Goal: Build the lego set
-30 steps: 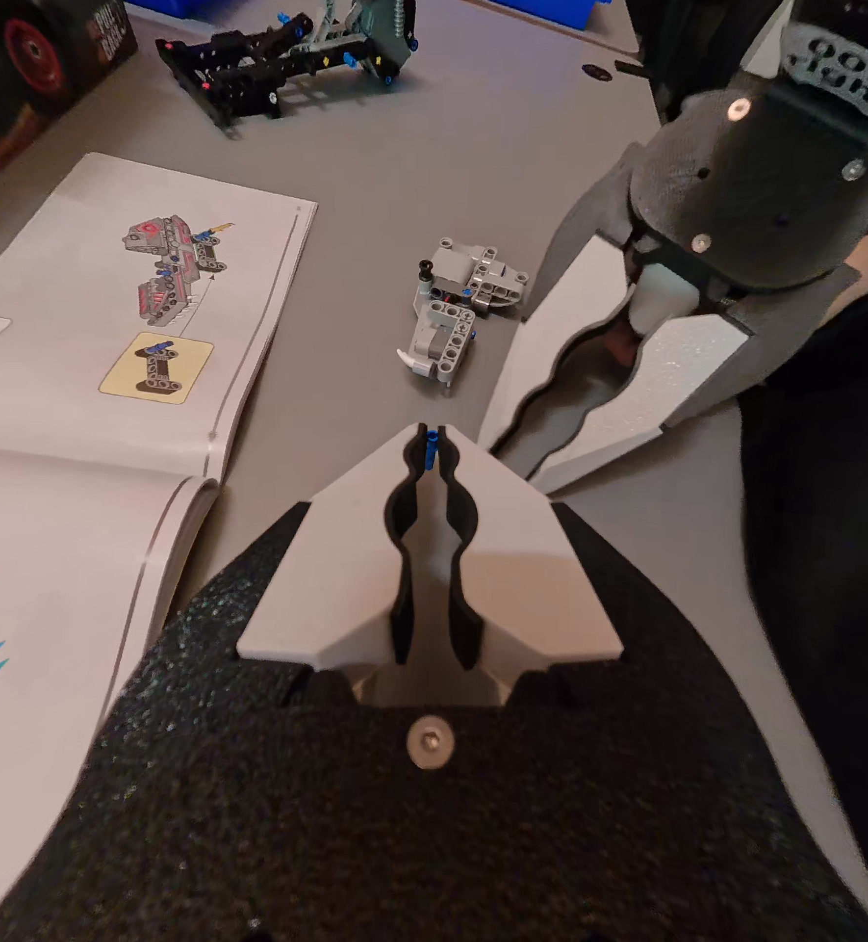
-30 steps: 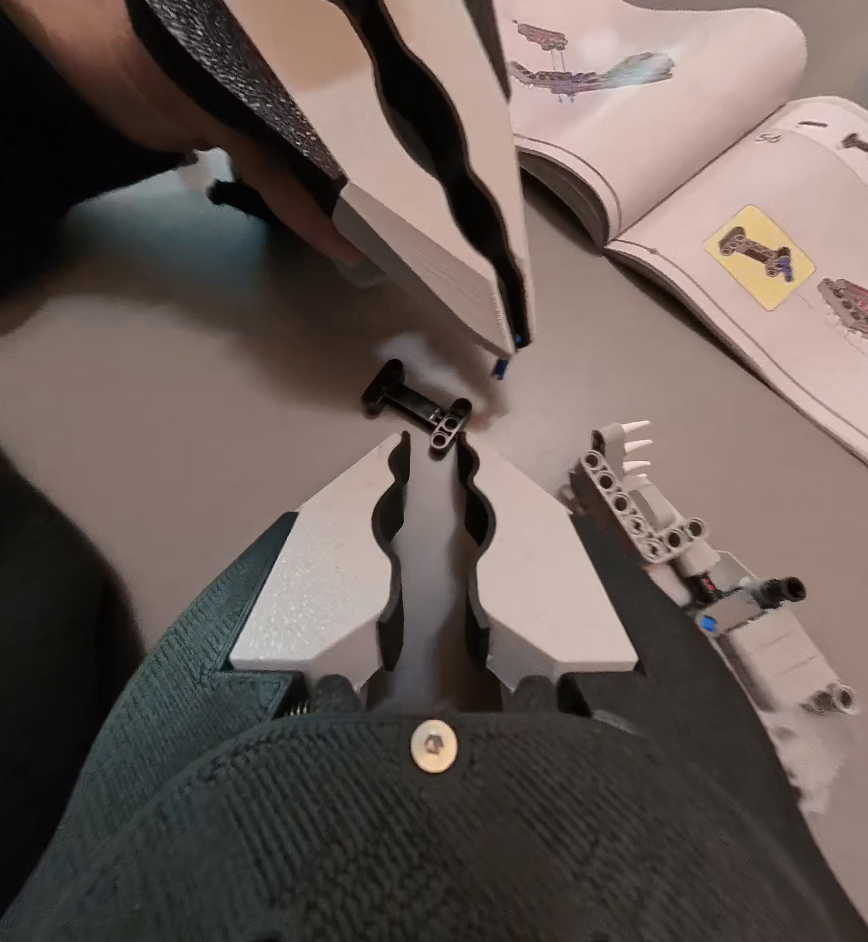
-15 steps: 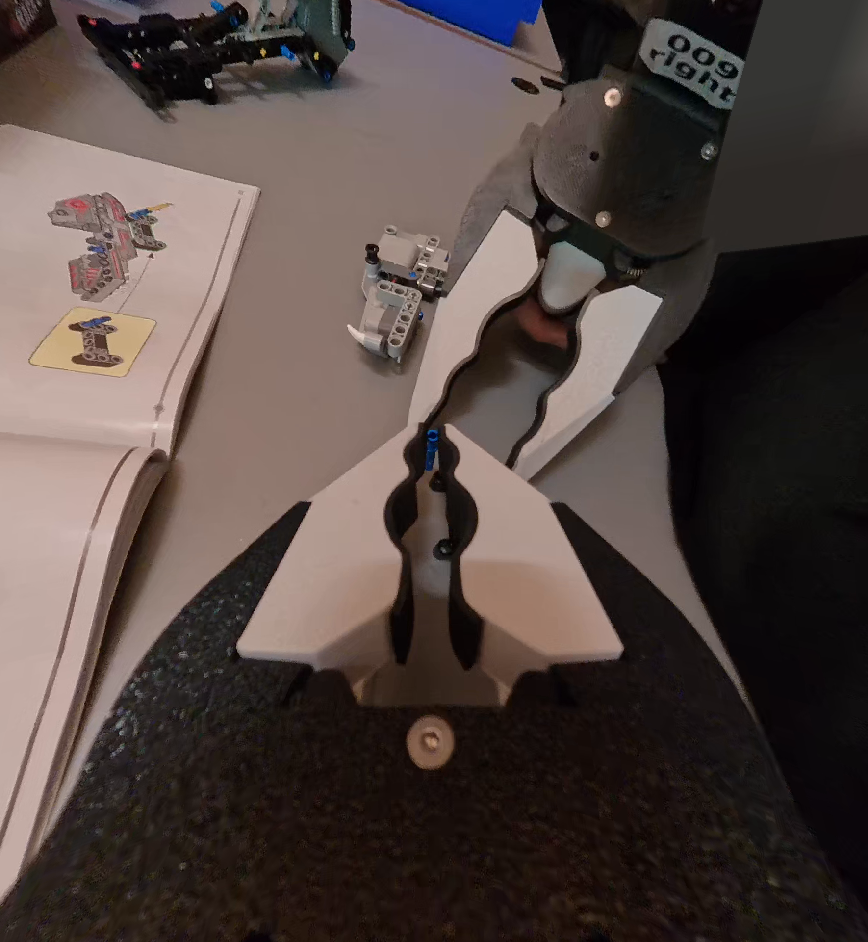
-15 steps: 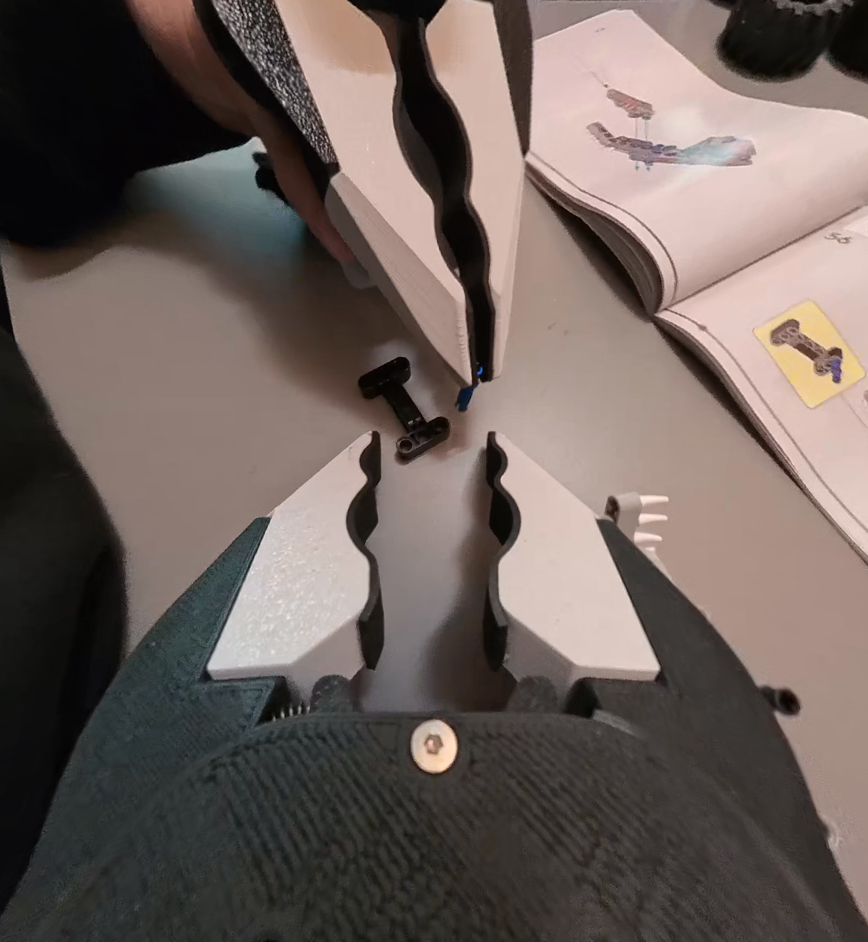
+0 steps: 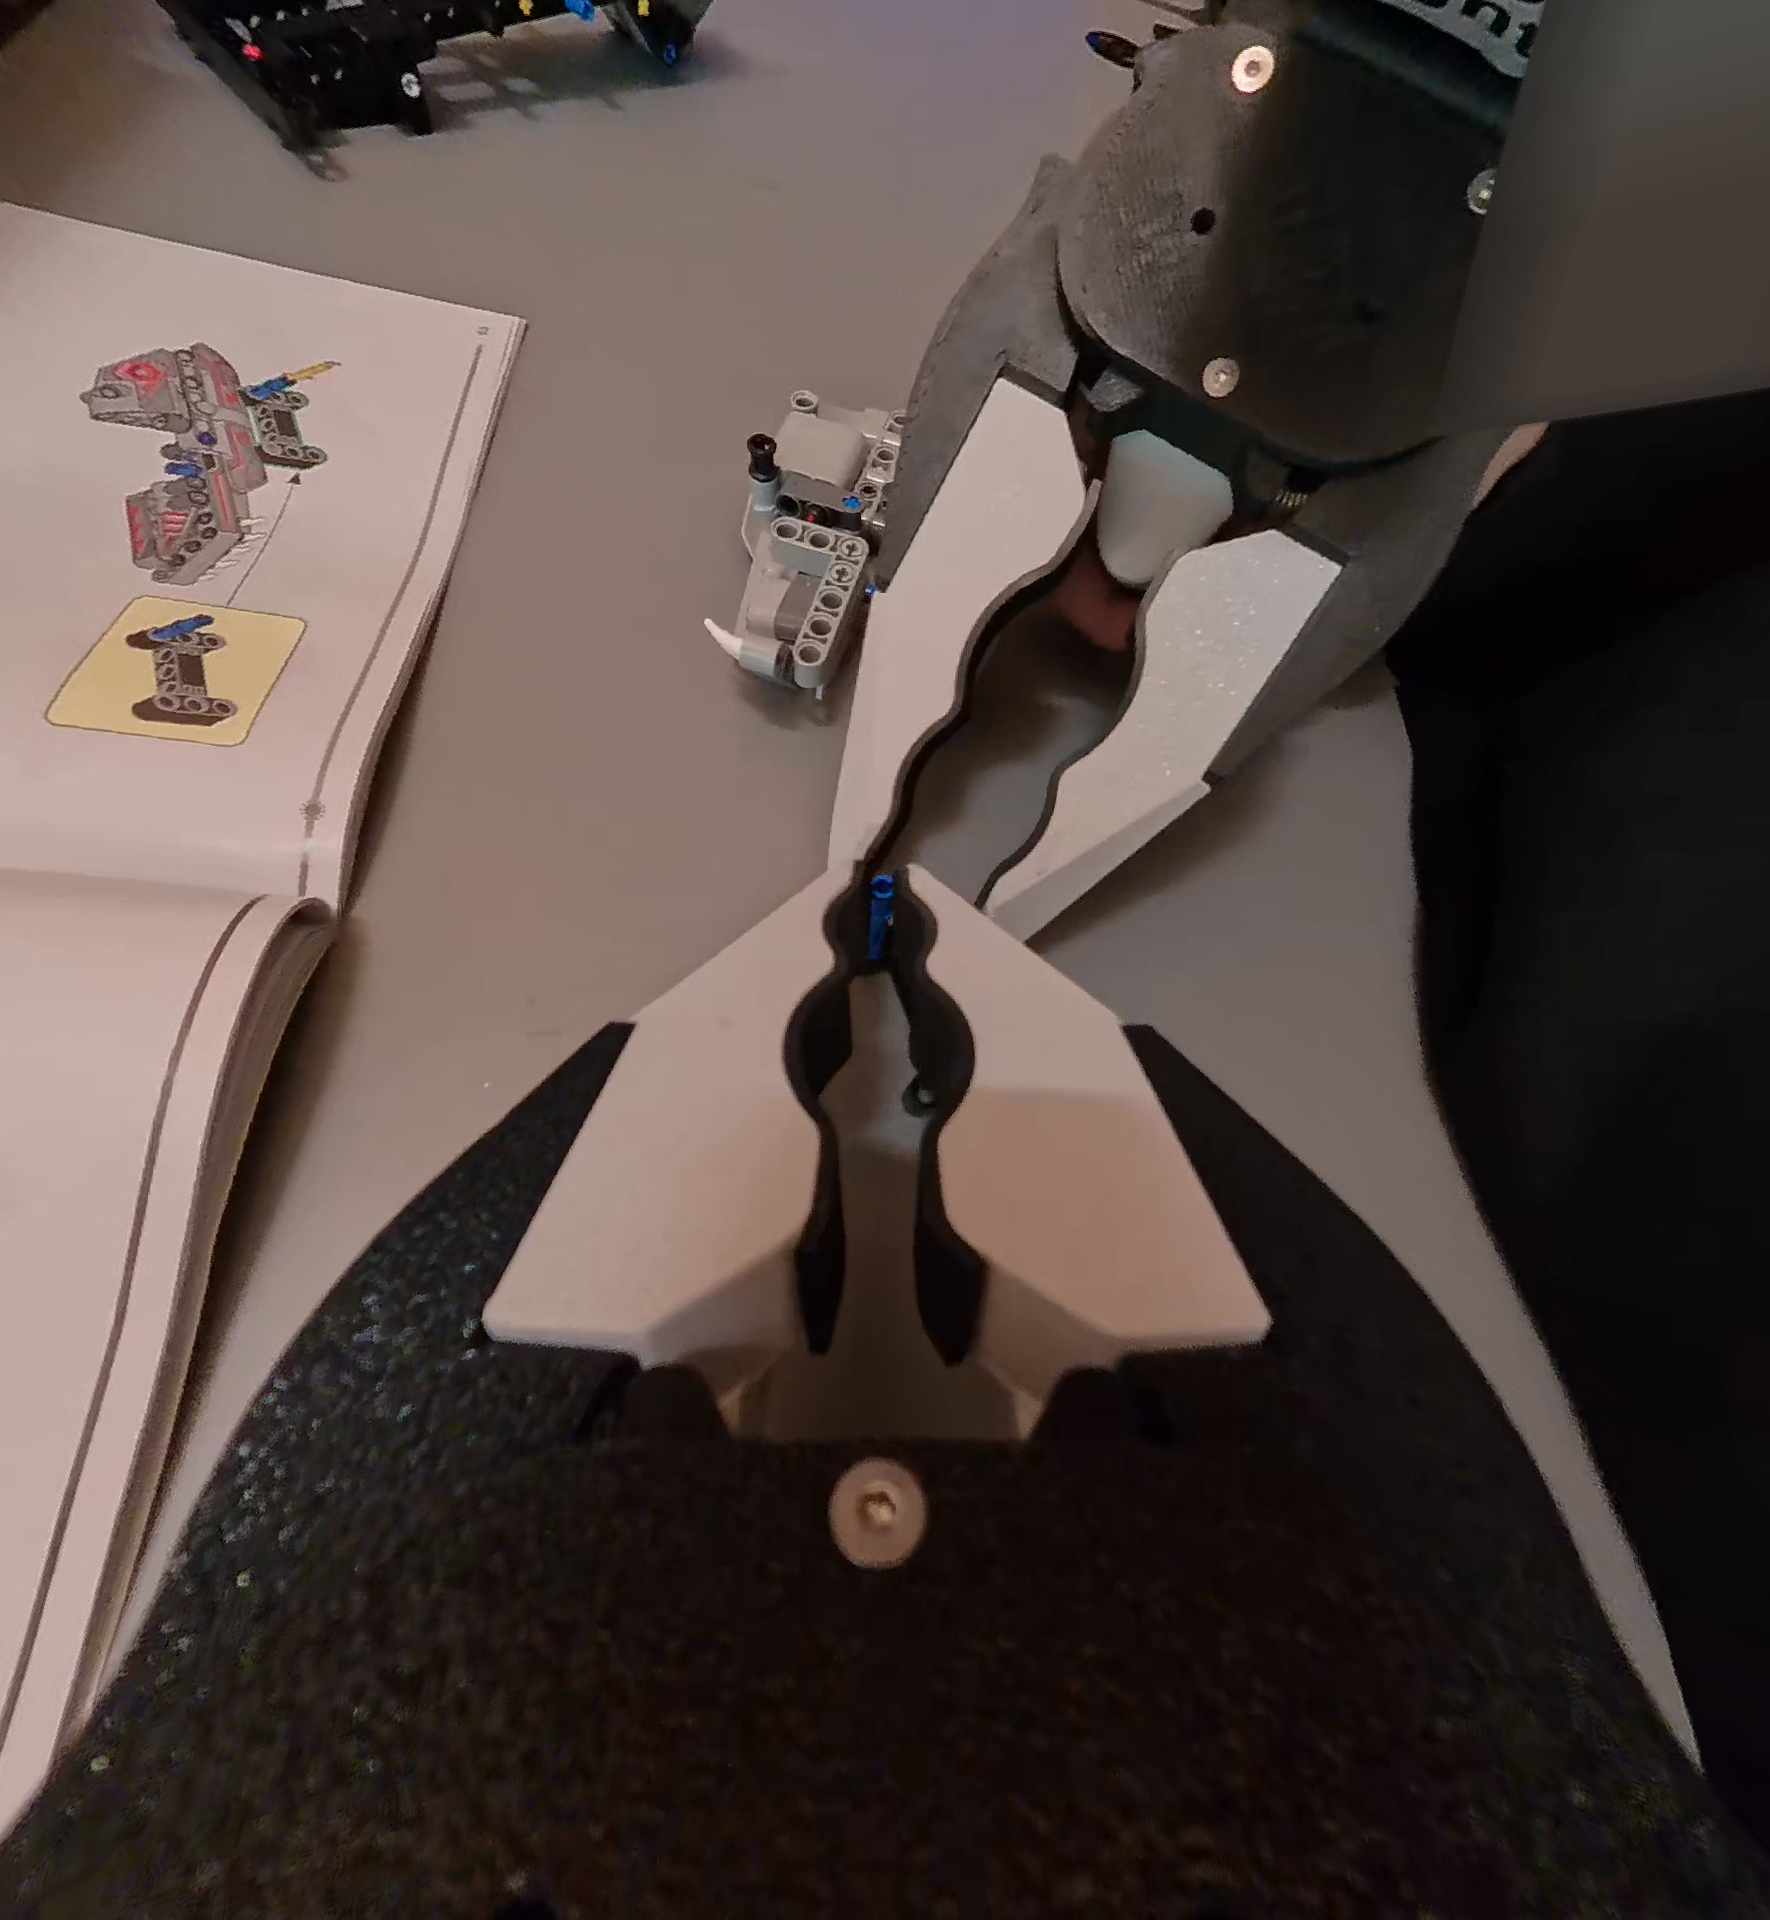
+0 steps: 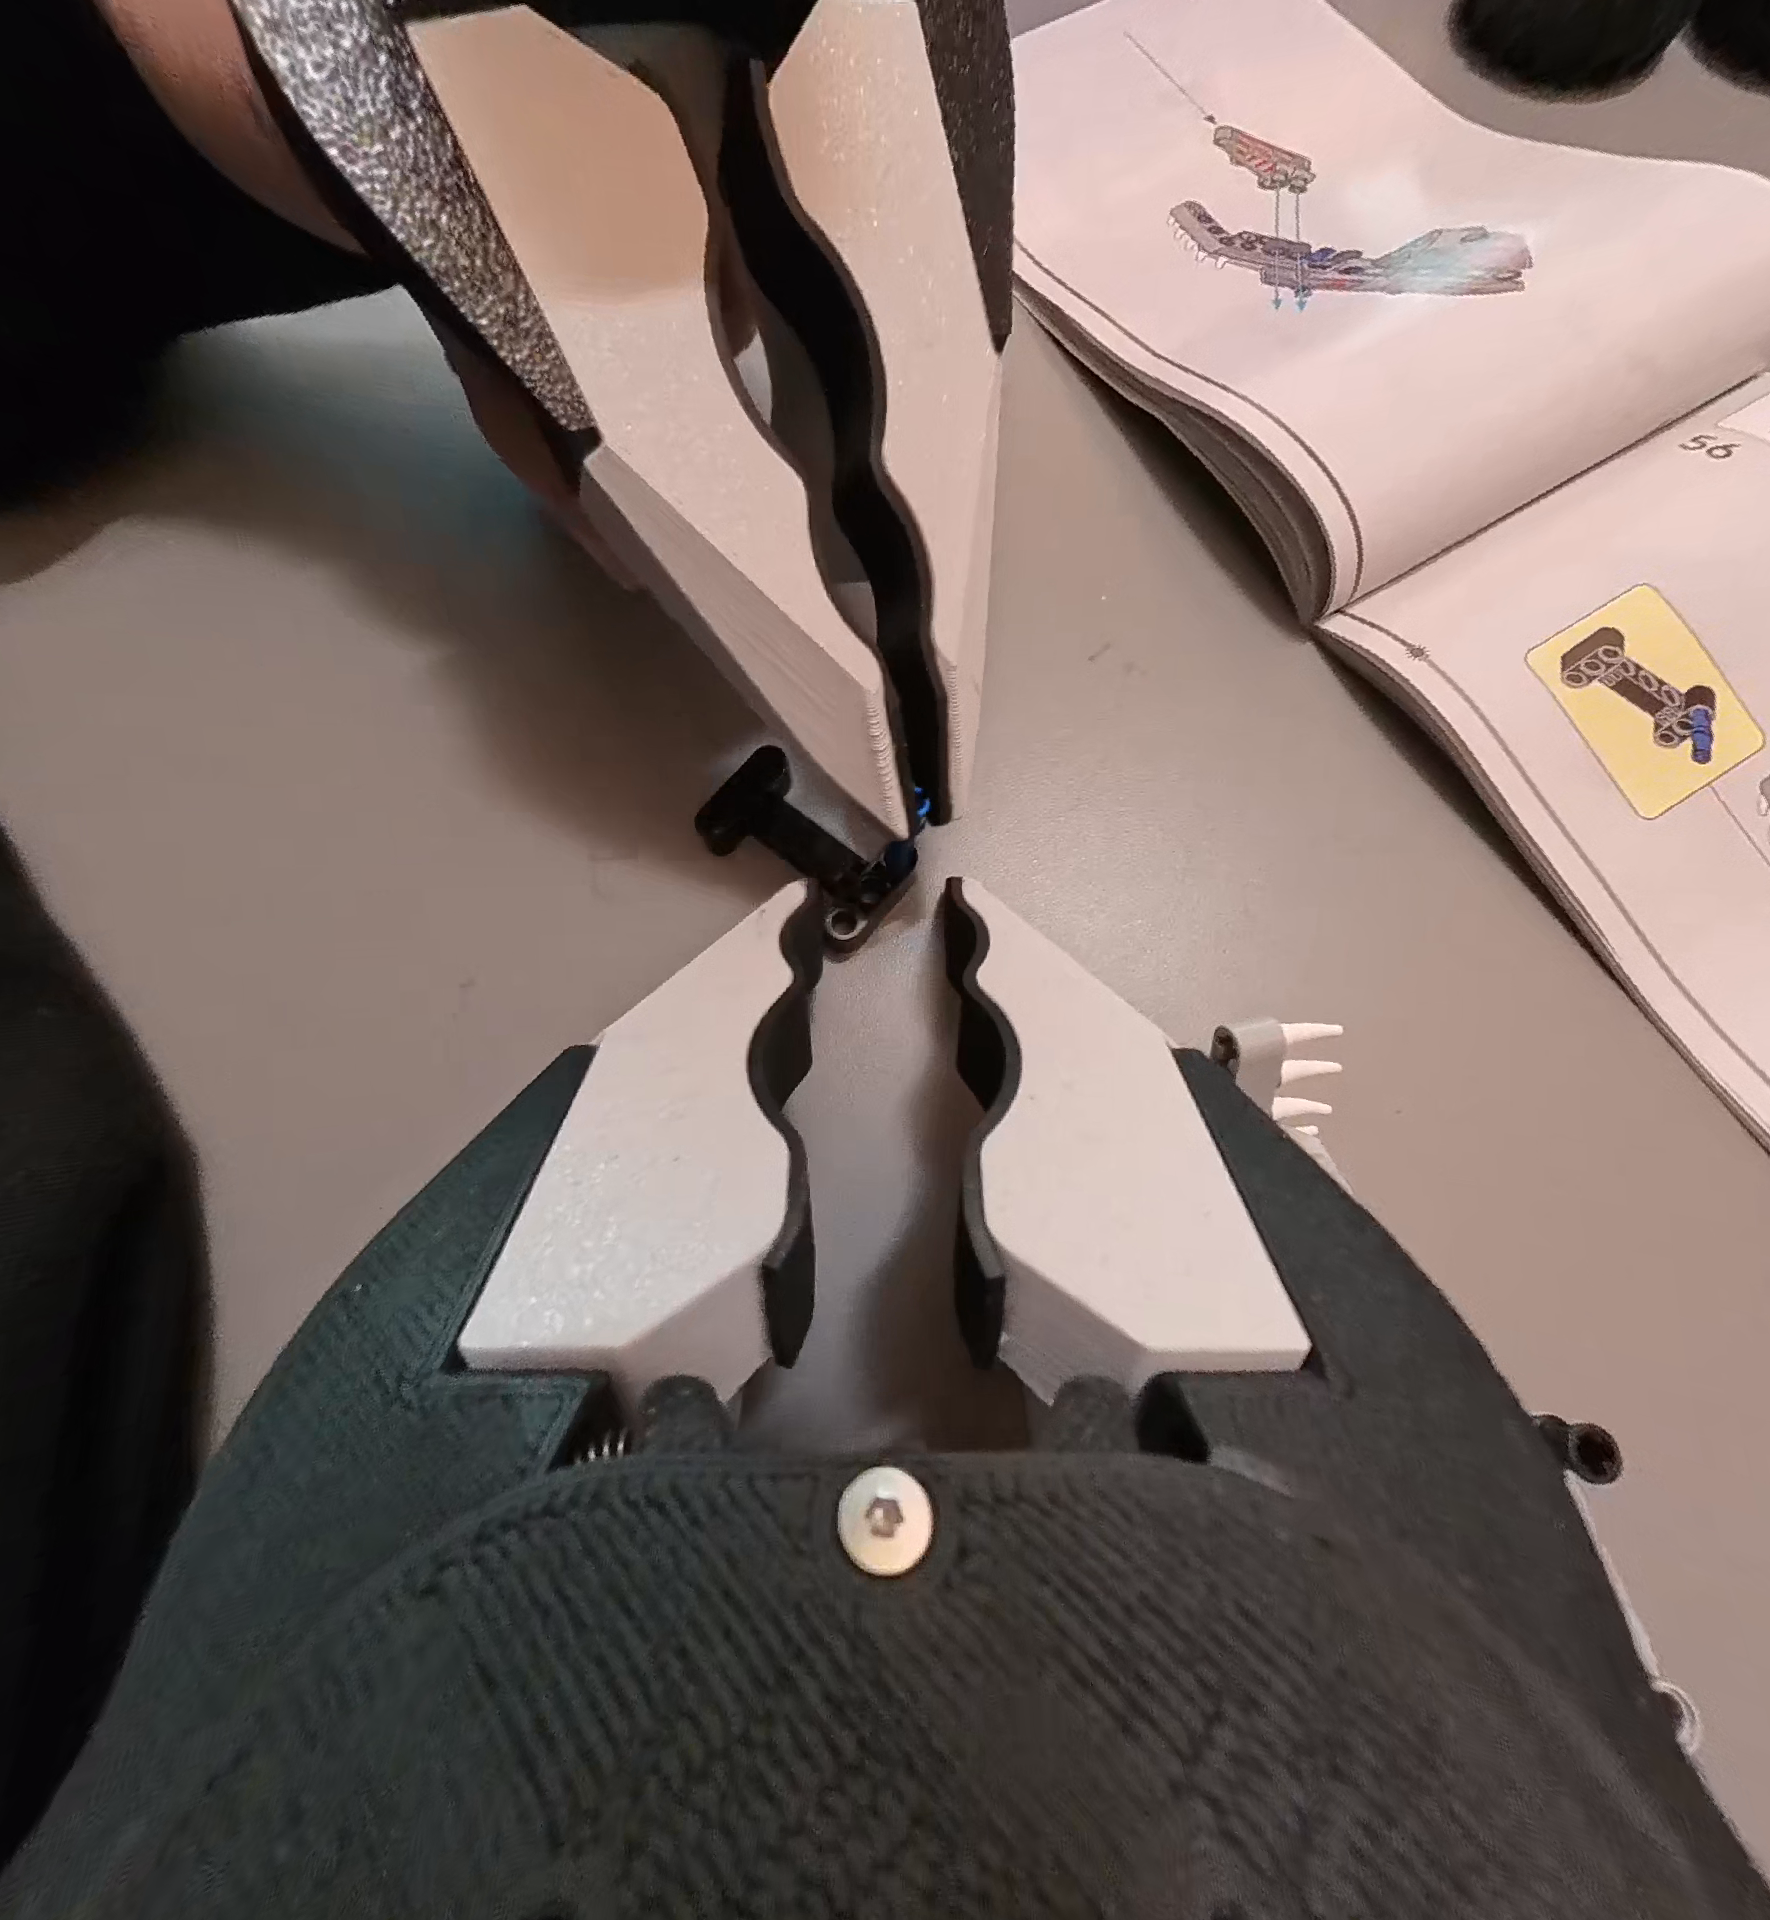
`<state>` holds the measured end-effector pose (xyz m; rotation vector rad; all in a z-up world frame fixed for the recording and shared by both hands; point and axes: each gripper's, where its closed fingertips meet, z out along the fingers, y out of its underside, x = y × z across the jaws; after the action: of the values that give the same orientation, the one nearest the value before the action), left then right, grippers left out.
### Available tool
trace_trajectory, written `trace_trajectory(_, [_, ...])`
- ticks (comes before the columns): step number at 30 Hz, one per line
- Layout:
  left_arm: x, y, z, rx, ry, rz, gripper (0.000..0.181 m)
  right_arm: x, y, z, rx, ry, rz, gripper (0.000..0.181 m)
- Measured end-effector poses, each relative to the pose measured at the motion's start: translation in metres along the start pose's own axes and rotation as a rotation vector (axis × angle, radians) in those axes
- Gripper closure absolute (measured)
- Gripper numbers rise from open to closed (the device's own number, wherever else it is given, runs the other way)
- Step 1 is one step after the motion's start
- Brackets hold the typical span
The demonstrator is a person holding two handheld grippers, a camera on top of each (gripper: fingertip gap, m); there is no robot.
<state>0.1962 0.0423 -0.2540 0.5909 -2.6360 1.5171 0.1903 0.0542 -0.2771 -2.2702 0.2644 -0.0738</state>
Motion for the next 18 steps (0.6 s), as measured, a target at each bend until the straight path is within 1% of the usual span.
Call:
trace_trajectory(3, [-0.0030,-0.0003,0.0001,0.002,-0.018,-0.010,0.181,-0.0017,0.0006,-0.0004,-0.001,-0.010,0.003,0.169])
trace_trajectory(5, [-0.0034,0.0000,0.0000,0.002,-0.024,-0.013,0.180,-0.0020,0.0009,-0.0004,-0.002,-0.009,0.008,0.170])
trace_trajectory(11, [-0.0016,0.0013,-0.0010,-0.002,-0.069,0.048,0.181,-0.0010,0.0015,-0.0007,-0.004,-0.017,0.035,0.172])
trace_trajectory(18, [0.0011,0.0041,-0.0049,-0.004,-0.032,0.062,0.180,-0.0009,0.0017,-0.0005,-0.005,-0.022,0.041,0.173])
